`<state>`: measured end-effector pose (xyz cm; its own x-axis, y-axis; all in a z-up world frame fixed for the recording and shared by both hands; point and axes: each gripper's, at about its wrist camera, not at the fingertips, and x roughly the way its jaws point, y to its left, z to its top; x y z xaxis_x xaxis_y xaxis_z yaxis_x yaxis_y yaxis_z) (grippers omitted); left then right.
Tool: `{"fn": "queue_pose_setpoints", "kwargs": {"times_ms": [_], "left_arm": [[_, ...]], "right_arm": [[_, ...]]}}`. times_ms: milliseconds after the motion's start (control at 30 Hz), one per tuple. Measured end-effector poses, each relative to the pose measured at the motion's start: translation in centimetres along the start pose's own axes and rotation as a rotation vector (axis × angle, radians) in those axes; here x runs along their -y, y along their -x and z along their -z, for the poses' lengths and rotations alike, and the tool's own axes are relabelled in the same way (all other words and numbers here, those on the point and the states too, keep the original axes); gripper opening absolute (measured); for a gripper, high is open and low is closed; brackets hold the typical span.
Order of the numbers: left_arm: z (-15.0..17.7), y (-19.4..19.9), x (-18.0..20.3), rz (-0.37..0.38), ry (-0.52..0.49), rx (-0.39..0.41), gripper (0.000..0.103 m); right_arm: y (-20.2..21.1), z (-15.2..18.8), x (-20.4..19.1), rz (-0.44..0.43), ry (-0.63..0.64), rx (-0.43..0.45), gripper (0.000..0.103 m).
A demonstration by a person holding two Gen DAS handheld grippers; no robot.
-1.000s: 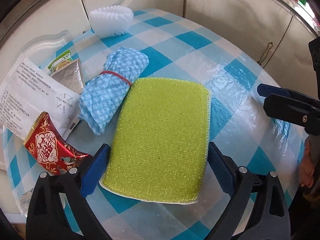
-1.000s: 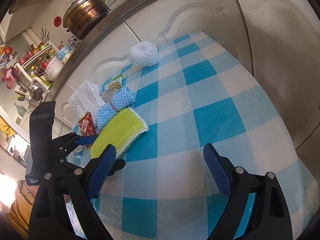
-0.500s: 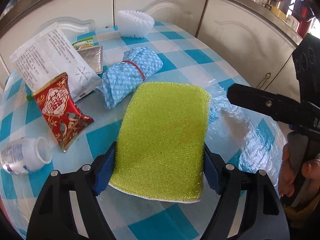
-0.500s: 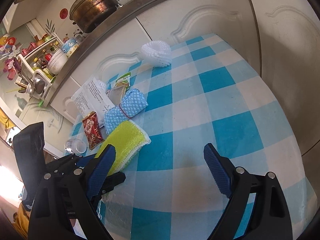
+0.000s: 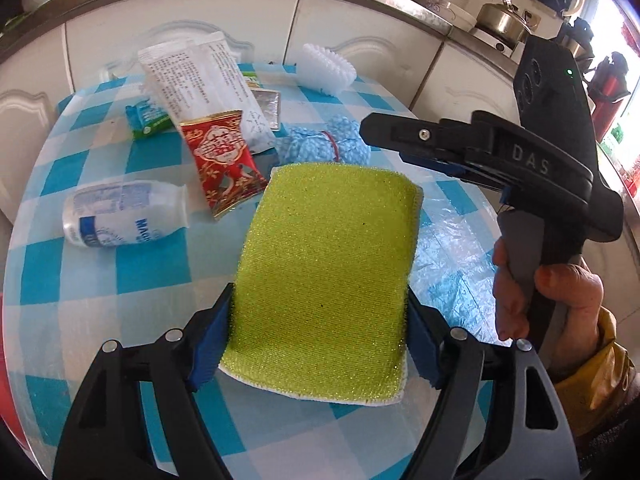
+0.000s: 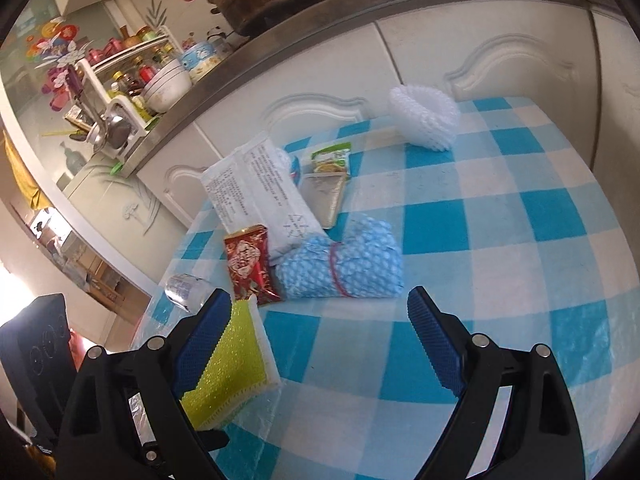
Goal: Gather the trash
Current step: 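Close left tool on the sponge while right tool grasps the red snack packet, then carry sponge and red packet to the pink bucket and release both inside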
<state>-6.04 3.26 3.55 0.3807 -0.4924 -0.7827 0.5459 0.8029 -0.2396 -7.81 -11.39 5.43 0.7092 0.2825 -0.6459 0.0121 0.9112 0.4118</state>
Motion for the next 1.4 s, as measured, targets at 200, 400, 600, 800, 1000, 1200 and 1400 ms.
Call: {"fn": "queue_pose_setpoints", "kwargs": {"times_ms": [200,400,600,800,1000,1200,1400], "left_arm": [[1.8,4.0,-2.5,-0.031,0.047,0.037,0.077],[3.3,7.0,-5.0,-0.072,0.097,0.072,0.077],[4.5,8.5,-7.8,-0.110,0.155,0.094,0.077],[5.2,9.8,-9.9,-0.127,0.200,0.127,0.077],[6.0,10.2,-11.2,-0.130,0.235,0.134,0.077],[6.7,10.3,-11.9,-0.127,0.260,0.135,0.077],[7.3,10.8,-12.7,-0.130,0.280,0.147,0.077]], "right_arm": [[-3.4,-1.5,-3.4,-0.076,0.074,-0.036,0.077],[-7.4,-2.1,-5.6,-0.045,0.130,-0.102,0.071],[-10.5,-2.3,-6.4,0.037,0.156,-0.161,0.058],[-11.5,-2.3,-7.2,0.123,0.207,-0.160,0.058],[-11.9,-2.1,-7.4,0.177,0.221,-0.165,0.049],[-11.7,-1.8,-7.9,0.196,0.225,-0.148,0.045],[-10.1,-2.1,-8.2,0.199,0.206,-0.099,0.042]]}}
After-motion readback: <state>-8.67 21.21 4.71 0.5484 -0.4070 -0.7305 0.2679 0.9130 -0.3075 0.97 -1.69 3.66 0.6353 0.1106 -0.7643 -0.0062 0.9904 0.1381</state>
